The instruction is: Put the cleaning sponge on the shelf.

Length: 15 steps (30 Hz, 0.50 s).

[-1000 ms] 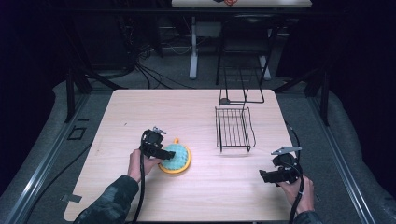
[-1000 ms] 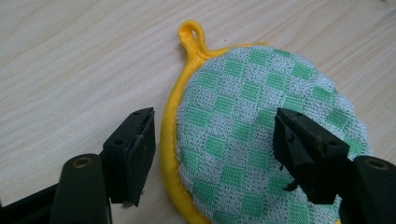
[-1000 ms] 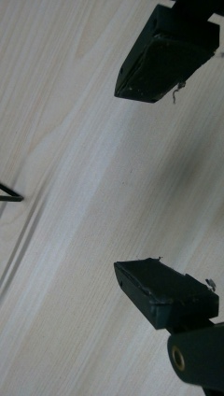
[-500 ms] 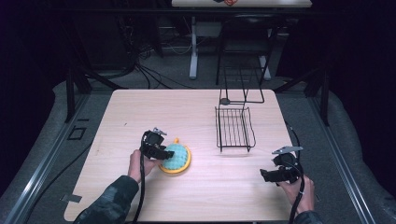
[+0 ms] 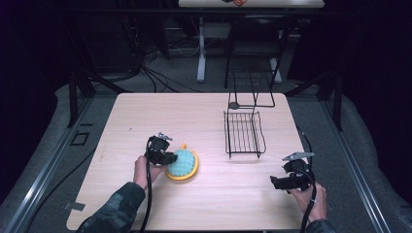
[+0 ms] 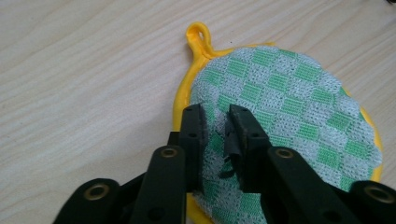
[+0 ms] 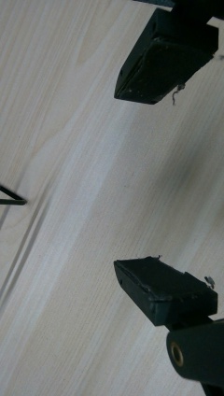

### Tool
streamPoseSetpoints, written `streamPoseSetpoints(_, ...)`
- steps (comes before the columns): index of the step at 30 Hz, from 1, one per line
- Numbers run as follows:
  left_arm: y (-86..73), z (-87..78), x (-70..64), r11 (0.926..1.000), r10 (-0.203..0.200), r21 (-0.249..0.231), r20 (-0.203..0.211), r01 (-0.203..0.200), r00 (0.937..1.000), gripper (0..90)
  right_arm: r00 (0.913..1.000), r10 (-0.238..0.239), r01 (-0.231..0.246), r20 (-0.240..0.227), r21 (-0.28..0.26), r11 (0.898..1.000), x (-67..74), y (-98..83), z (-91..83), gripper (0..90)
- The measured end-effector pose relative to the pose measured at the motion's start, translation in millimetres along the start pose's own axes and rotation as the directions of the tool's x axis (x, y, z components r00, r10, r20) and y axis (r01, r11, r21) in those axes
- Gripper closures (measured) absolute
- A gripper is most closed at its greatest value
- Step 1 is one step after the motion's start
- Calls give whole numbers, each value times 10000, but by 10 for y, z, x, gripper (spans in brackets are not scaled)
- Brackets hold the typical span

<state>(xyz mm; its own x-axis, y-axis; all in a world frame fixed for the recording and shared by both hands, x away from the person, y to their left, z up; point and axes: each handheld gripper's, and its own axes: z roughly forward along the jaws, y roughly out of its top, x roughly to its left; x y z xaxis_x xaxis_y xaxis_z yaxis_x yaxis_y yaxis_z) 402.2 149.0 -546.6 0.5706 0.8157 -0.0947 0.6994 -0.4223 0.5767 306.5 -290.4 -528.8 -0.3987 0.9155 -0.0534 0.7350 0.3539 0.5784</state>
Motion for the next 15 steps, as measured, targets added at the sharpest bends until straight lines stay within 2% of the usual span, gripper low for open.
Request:
streamPoseSetpoints(6, 0, -15, -39, 9996, 227, -189, -276, -232, 9994, 853, 10000, -17, 17, -14, 29, 10000, -4, 0, -10, 139)
streamPoseSetpoints(9, -1, -28, -42, 9993, 233, -271, -315, -241, 9992, 865, 10000, -12, 12, -2, -28, 10000, -5, -3, -6, 139)
streamPoseSetpoints(13, 9, -56, -71, 9980, 498, -356, -448, -514, 9978, 874, 10000, -35, 35, -14, -28, 10000, -5, -3, -15, 139)
streamPoseSetpoints(15, 11, -75, -75, 9980, 447, -432, -412, -465, 9981, 878, 10000, -8, 8, -2, -91, 10000, -4, -6, -14, 139)
